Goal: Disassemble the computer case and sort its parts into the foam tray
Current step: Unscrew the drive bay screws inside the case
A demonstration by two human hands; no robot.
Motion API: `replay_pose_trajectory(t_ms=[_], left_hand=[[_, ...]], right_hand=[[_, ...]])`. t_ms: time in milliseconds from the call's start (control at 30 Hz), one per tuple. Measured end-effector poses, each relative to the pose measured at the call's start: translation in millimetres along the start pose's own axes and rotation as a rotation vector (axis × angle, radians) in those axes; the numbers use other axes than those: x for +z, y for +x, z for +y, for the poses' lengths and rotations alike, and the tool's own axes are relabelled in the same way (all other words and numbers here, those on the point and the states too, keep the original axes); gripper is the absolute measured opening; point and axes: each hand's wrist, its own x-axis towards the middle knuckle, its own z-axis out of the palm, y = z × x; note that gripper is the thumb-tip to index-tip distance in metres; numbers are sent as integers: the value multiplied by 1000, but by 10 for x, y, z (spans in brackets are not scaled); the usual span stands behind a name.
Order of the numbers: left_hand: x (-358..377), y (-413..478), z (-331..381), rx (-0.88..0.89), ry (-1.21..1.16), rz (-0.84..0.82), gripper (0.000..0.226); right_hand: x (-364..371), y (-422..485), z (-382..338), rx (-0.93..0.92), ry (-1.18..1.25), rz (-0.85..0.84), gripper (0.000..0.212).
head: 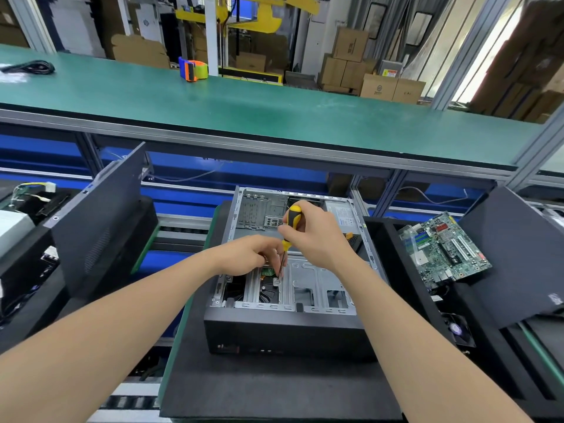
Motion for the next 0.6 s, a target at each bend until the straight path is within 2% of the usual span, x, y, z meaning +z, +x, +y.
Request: replay_pose_trajectory(t_ms=[333,467,600], left_hand=[[13,18,-50,-6,-18,11,49],[7,44,-61,-11,-17,49,58],[-2,121,-88,10,-26,21,45]], right_hand=[[-39,-12,-36,-29,38,-53,11],[-164,-31,-89,-121,86,-227,13],[-291,-20,-140,-123,104,-334,16]])
